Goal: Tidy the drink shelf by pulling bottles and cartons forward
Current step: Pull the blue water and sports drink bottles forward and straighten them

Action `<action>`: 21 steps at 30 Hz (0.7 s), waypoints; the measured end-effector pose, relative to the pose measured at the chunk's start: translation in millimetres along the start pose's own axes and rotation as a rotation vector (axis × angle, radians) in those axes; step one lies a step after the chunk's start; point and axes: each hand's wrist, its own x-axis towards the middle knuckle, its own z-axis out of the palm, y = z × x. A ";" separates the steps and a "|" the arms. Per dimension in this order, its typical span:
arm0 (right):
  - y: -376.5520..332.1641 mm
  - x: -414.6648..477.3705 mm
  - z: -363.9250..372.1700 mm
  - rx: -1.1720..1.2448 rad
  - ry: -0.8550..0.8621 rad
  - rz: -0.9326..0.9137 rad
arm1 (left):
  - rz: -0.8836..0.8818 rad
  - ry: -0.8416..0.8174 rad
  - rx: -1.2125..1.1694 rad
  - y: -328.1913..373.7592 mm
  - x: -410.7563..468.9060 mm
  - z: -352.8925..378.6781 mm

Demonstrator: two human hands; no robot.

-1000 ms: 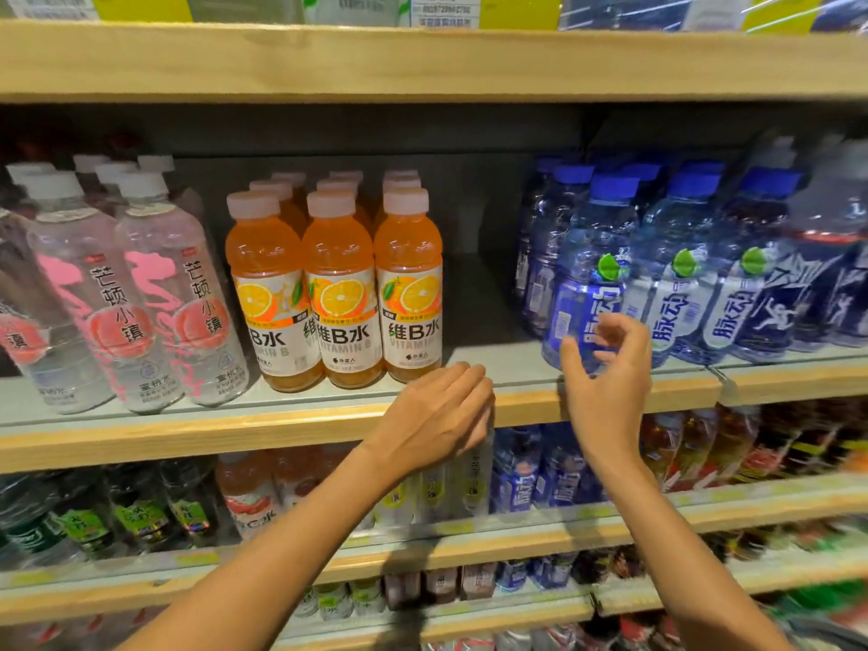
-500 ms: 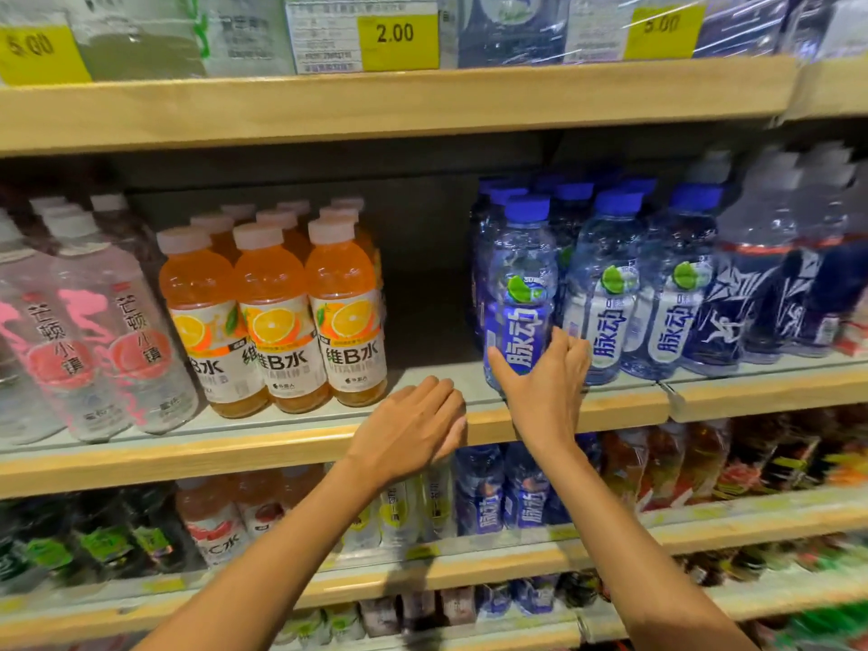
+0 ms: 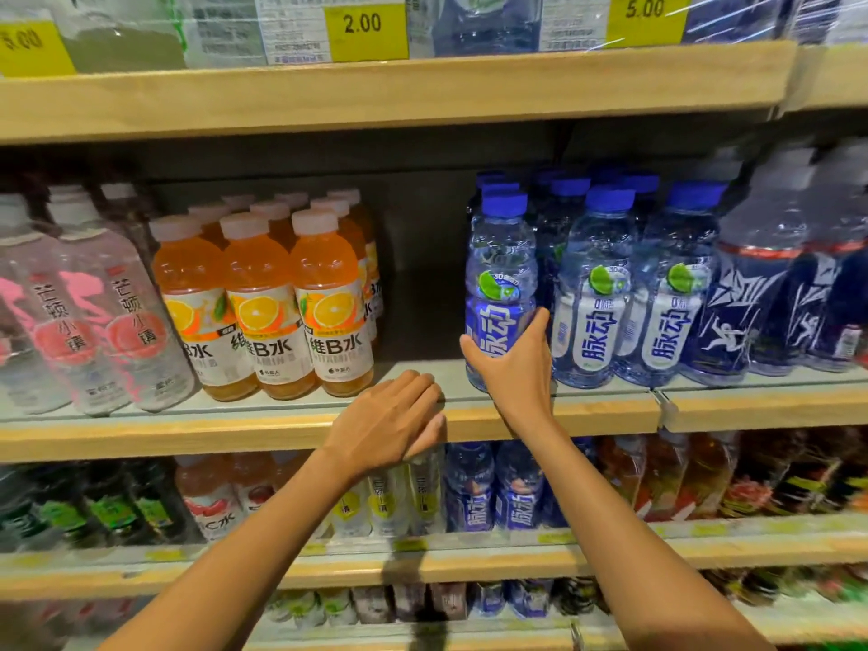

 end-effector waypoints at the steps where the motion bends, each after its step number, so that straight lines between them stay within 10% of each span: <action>1: 0.1 0.6 -1.0 0.021 -0.004 -0.004 | 0.007 0.000 0.004 -0.1 0.5 -1.1; 7: -6.2 -2.7 -17.1 0.048 -0.102 -0.028 | -0.180 0.051 -0.190 0.3 7.2 -9.8; 15: -41.0 -33.8 -35.0 0.176 -0.352 -0.096 | -0.716 0.495 -1.478 10.2 70.2 -74.7; 21: -60.7 -63.3 -24.9 0.063 -0.358 -0.117 | -0.743 0.646 -1.486 22.8 68.0 -97.8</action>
